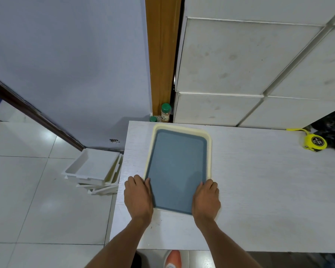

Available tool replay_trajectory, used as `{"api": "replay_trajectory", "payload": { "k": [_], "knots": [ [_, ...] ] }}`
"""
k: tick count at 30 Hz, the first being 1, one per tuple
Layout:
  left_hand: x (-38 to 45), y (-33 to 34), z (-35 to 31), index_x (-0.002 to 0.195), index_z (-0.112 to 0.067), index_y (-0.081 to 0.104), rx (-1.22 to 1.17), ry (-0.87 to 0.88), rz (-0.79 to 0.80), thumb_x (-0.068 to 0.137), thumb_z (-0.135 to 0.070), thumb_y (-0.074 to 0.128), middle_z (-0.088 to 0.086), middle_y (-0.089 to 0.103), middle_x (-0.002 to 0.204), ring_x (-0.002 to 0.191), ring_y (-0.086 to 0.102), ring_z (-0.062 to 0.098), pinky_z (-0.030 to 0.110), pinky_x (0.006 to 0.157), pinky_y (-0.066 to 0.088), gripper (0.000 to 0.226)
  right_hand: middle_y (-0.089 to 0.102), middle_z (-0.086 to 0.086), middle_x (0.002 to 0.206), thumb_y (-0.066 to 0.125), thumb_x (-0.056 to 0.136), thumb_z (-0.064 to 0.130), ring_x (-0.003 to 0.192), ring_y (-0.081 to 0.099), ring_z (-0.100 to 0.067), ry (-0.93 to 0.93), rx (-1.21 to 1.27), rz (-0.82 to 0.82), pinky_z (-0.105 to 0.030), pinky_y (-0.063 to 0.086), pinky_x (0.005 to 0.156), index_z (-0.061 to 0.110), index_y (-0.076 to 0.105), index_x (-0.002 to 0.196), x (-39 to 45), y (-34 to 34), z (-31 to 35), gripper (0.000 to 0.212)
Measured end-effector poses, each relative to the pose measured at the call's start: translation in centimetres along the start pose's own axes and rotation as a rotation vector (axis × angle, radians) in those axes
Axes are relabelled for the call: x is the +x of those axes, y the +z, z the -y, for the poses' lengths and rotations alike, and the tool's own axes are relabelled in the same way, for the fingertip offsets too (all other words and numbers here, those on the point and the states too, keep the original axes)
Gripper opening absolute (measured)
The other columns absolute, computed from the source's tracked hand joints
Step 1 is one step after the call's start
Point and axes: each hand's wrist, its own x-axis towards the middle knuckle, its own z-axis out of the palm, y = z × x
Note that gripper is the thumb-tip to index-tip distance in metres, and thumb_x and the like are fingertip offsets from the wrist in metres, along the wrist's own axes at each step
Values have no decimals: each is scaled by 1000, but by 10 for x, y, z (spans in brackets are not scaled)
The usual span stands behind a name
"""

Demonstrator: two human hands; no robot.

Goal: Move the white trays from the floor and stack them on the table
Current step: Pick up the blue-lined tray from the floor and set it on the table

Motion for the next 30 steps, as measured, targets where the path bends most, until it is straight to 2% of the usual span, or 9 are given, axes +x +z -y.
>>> {"api": "replay_trajectory", "payload": {
  "k": [4,9,15,19,23,26,30],
  "knots": [
    [5,-3,10,83,-18,44,82,179,45,99,-35,28,-1,56,76,64,46,15,28,55,34,28,59,-18,89,62,91,11,78,59,-31,25,30,-134,-40,54,64,-2,61,90,-1,-1,-1,12],
    [6,-9,13,84,-18,46,75,257,26,95,-39,16,-2,55,74,63,47,17,27,55,35,39,58,-15,86,43,99,17,77,56,-29,26,42,-202,-39,50,66,1,58,91,-6,-2,-3,23],
    [10,-4,11,85,-18,47,91,239,24,96,-40,18,-2,56,76,64,46,16,28,54,34,38,59,-17,86,58,93,15,77,58,-30,30,26,-167,-39,51,64,-1,60,90,0,3,-2,16],
    [16,-2,9,86,-18,46,110,236,30,100,-35,29,-2,55,76,64,45,16,27,54,33,27,57,-16,85,58,93,15,75,57,-29,9,25,-168,-39,51,63,0,59,89,9,4,-2,15],
    [14,1,8,87,-19,42,86,183,62,99,-37,28,-3,51,78,64,47,13,24,55,32,26,58,-15,87,57,94,16,75,59,-29,13,54,-137,-38,52,62,1,57,91,11,6,-1,15],
    [12,3,8,85,-21,35,25,156,65,99,-37,28,-1,52,77,61,48,13,23,54,30,22,58,-16,88,55,95,14,76,60,-28,5,102,-120,-36,54,63,1,56,96,11,9,-2,14],
    [11,3,7,91,-20,35,-37,73,92,99,-35,34,1,56,77,60,52,16,24,51,27,17,59,-15,99,51,97,12,83,61,-28,-3,154,-40,-38,58,67,2,54,116,14,10,-1,22]
  ]
}}
